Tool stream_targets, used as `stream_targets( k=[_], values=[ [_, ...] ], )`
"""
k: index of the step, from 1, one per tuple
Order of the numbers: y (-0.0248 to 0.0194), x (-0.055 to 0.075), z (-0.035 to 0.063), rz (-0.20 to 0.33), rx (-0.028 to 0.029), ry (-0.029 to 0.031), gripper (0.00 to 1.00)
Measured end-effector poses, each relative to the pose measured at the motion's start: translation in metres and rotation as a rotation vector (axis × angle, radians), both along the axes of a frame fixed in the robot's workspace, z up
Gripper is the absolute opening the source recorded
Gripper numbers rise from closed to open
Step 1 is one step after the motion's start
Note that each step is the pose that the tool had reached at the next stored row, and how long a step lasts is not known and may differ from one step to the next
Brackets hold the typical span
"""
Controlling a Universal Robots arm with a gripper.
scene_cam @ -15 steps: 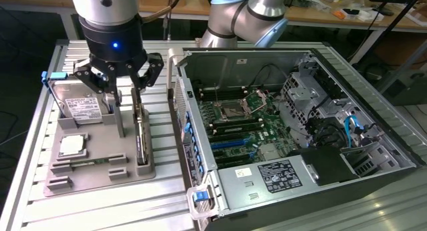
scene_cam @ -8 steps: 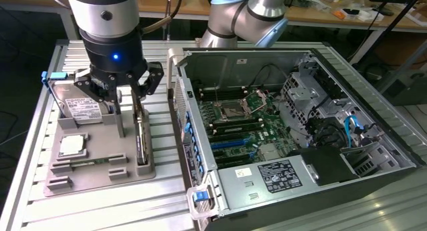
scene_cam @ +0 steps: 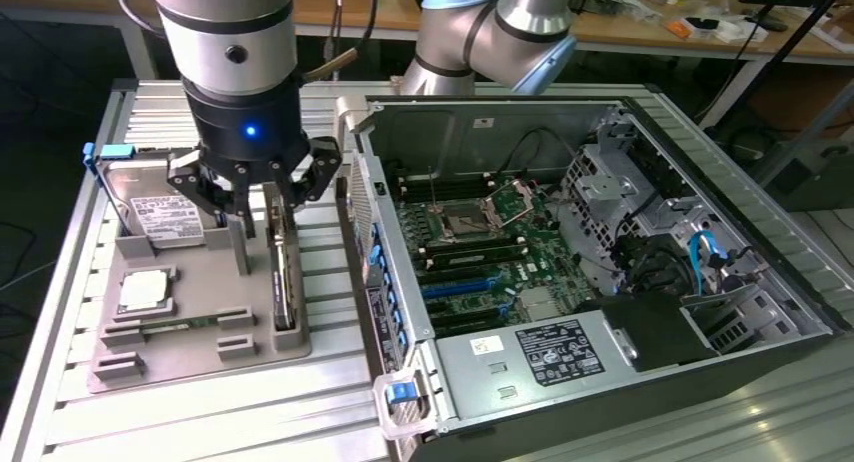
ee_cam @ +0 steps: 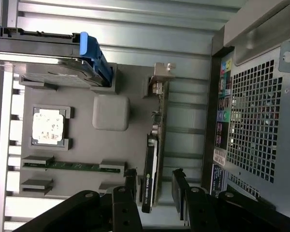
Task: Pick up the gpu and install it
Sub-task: 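Pick up the gpu and move the gpu toward the slot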
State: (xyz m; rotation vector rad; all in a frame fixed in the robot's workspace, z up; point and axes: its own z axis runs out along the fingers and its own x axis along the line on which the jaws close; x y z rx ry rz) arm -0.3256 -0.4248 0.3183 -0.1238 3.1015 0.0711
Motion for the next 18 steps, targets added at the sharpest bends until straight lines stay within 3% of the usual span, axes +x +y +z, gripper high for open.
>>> stream_targets(
  k=[18],
  values=[
    [-0.0103, 0.001, -0.0342, -0.012, 0.0001, -0.0001, 0.43]
  ],
)
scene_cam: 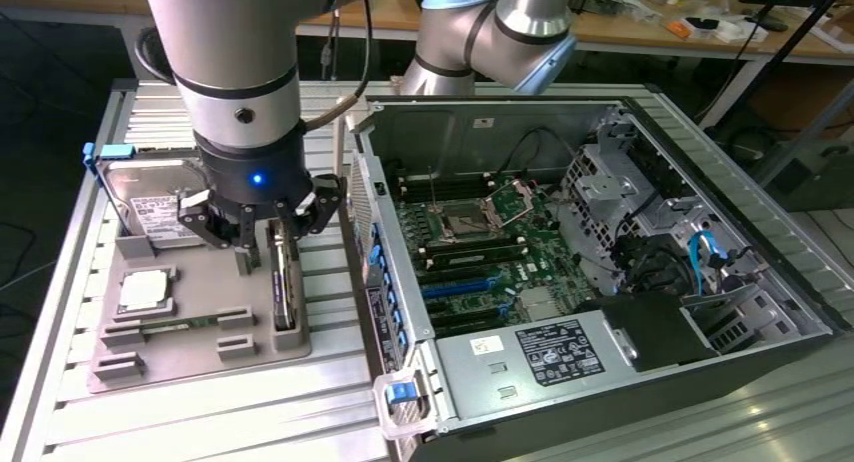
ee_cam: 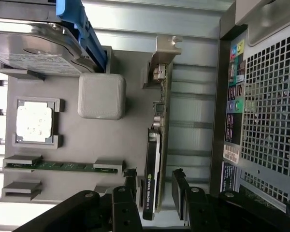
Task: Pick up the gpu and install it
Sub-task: 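Pick up the gpu and move the gpu toward the slot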
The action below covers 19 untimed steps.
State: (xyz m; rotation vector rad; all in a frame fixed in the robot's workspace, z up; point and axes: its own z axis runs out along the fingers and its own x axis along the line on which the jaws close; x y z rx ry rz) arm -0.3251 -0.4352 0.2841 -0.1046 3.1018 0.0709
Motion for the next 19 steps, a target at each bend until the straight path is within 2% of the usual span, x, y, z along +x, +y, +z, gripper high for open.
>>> stream_targets(
  k=[11, 16, 19],
  values=[
    [-0.0014, 0.004, -0.0201, -0.001, 0.0001, 0.0001, 0.43],
    [0.0015, 0.005, -0.0274, -0.002, 0.0002, 0.0001, 0.43],
    [0.0015, 0.005, -0.0284, -0.001, 0.0002, 0.0002, 0.43]
  ],
)
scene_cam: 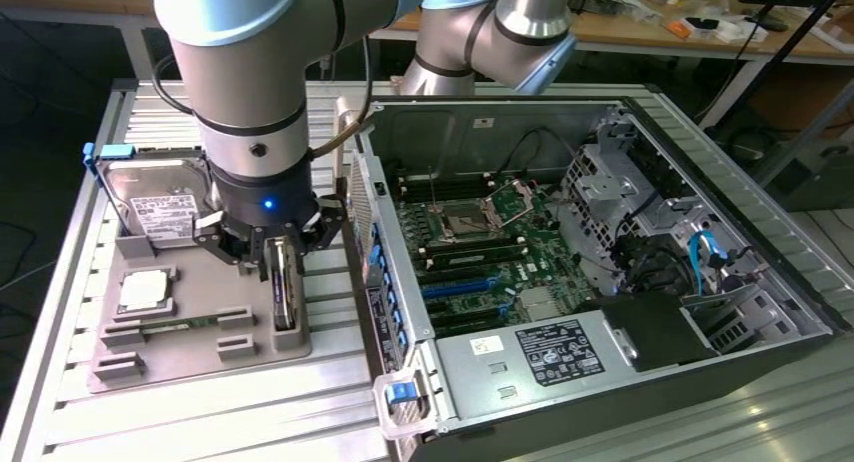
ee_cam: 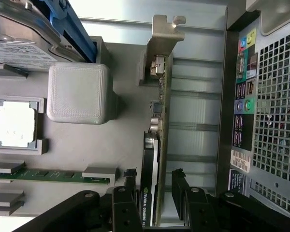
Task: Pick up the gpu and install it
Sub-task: 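Pick up the gpu and move the gpu toward the slot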
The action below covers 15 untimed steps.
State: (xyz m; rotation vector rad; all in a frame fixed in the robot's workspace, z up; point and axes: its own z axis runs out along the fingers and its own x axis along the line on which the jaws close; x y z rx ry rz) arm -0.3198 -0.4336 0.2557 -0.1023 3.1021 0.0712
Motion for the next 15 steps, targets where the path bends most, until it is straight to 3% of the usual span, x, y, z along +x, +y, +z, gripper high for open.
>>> stream_targets(
  k=[4, 7, 12, 15],
  values=[
    [0.0002, 0.0000, -0.0001, 0.000, -0.0007, -0.0001, 0.43],
    [0.0009, 0.0000, -0.0001, 0.000, -0.0134, -0.0002, 0.43],
    [0.0010, 0.0000, -0.0001, 0.000, -0.0143, 0.0000, 0.43],
    [0.0042, 0.0000, -0.0005, 0.000, -0.0152, 0.0001, 0.43]
  ],
)
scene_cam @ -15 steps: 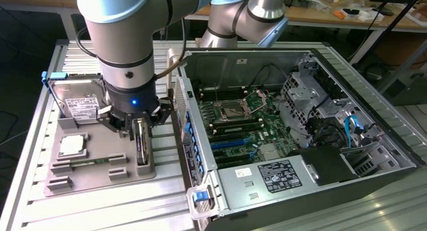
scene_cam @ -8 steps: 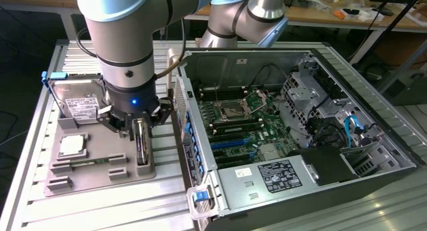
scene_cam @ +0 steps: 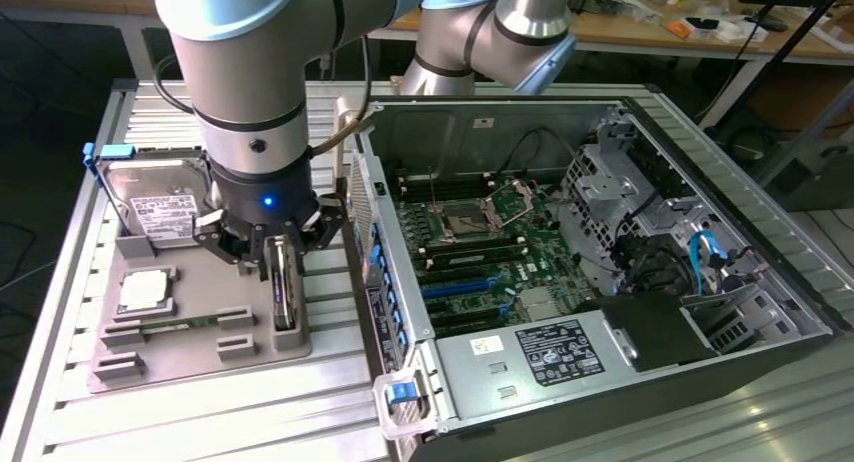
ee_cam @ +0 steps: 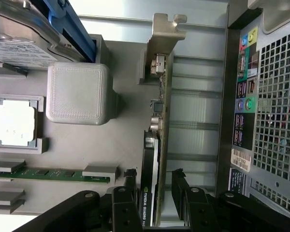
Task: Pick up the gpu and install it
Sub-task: 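Pick up the gpu and move the gpu toward the slot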
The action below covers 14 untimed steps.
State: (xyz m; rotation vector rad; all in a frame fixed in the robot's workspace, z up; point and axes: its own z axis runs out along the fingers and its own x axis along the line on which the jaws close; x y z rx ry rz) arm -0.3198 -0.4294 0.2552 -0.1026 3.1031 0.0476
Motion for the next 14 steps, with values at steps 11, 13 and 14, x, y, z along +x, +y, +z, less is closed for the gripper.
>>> stream_targets(
  k=[11, 13, 14],
  values=[
    [0.0029, -0.0001, -0.0063, 0.000, -0.0005, -0.0001, 0.43],
    [0.0066, 0.0000, -0.0067, 0.000, -0.0011, -0.0002, 0.43],
    [0.0088, 0.0000, -0.0068, 0.000, -0.0014, -0.0001, 0.43]
  ],
)
